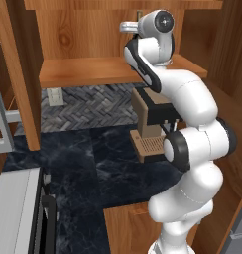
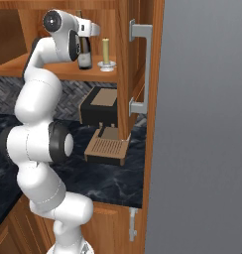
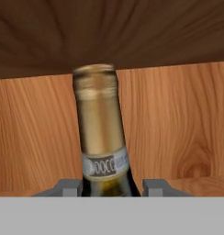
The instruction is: Get the candle and the wine from the cabinet and move them to the dining counter.
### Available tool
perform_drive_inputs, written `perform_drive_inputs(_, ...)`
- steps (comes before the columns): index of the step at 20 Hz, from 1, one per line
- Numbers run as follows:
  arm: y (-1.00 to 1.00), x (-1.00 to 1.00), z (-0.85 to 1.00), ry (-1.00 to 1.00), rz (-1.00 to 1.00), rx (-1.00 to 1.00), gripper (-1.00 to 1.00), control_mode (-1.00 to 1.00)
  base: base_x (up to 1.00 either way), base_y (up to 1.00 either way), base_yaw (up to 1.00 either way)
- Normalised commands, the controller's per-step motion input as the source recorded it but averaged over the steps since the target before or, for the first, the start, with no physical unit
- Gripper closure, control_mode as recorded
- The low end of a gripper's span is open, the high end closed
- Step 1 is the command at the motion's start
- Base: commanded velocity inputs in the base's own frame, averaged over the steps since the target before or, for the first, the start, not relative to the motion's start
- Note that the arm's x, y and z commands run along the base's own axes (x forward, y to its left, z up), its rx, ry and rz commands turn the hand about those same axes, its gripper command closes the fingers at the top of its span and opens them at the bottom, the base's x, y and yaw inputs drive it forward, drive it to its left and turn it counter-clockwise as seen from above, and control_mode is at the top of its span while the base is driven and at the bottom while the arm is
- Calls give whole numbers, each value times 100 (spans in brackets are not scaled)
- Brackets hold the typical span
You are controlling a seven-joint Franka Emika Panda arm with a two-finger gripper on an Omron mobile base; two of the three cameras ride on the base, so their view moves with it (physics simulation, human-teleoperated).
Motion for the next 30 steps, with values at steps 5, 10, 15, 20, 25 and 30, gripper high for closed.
perform_drive_inputs(5, 0, 3, -1, 0, 0, 0, 100, -100, 0, 0, 0)
perform_drive_inputs(10, 0, 0, 0, 0, 0, 0, 100, -100, 0, 0, 0)
perform_drive_inputs(15, 0, 0, 0, 0, 0, 0, 100, -100, 0, 0, 0)
perform_drive_inputs(20, 0, 0, 0, 0, 0, 0, 100, -100, 0, 0, 0)
perform_drive_inputs(25, 0, 0, 0, 0, 0, 0, 100, -100, 0, 0, 0)
perform_drive_inputs(30, 0, -3, 0, 0, 0, 0, 100, -100, 0, 0, 0)
